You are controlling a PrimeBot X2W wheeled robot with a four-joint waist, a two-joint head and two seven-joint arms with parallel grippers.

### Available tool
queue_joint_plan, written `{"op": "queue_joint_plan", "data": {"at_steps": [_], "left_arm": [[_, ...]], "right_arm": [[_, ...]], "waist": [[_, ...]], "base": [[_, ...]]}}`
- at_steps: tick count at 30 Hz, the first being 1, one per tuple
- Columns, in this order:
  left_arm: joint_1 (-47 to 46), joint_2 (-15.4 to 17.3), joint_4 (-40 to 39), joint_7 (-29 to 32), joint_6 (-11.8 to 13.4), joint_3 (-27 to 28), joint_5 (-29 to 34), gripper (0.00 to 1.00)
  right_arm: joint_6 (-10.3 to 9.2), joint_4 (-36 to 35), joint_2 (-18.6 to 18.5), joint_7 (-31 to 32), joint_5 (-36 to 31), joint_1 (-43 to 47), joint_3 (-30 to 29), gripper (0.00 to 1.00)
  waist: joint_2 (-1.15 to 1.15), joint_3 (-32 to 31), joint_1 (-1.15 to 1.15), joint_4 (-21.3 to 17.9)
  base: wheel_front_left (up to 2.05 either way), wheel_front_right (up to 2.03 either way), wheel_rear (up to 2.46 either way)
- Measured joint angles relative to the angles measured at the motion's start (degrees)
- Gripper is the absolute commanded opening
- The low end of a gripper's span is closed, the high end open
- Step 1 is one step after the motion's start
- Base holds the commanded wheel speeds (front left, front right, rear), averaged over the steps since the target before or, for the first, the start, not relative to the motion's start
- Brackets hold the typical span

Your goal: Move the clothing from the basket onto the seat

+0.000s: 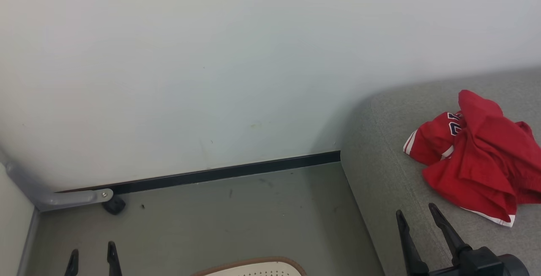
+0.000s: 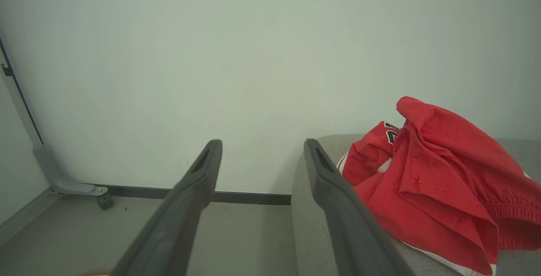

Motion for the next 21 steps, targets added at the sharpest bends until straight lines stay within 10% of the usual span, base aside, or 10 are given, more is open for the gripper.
{"op": "queue_joint_plan", "data": {"at_steps": [21], "left_arm": [[0.82, -1.83, -3.63, 1.08, 0.01, 1.69, 4.19, 1.00]], "right_arm": [[-0.05, -1.64, 1.51, 0.00, -1.48, 0.51, -1.45, 1.00]], "waist": [[0.00, 1.12, 0.00, 0.46]], "base": [[0.00, 0.00, 0.00]]}}
